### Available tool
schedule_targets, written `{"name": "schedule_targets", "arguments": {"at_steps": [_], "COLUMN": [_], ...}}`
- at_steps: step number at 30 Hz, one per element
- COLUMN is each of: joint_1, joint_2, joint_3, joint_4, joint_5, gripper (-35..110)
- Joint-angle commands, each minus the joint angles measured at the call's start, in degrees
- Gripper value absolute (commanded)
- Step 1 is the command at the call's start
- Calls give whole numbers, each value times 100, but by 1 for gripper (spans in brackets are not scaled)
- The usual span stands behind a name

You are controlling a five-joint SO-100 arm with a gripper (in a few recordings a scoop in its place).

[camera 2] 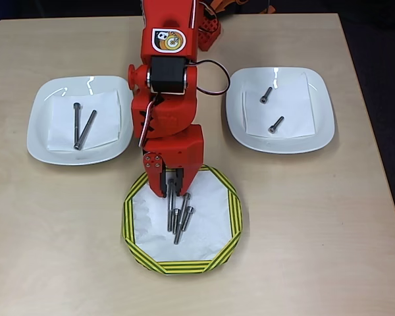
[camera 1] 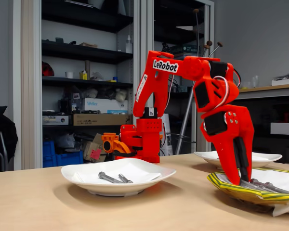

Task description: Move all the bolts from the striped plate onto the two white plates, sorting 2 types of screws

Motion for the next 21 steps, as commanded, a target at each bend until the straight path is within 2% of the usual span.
{"name": "schedule_targets", "arguments": {"at_steps": [1, 12, 21], "joint_1": [53, 18, 193], "joint_2": [18, -255, 0], "joint_3": [-141, 9, -1037], "joint_4": [79, -246, 1055], "joint_5": [97, 229, -97], "gripper": [6, 0, 0]}}
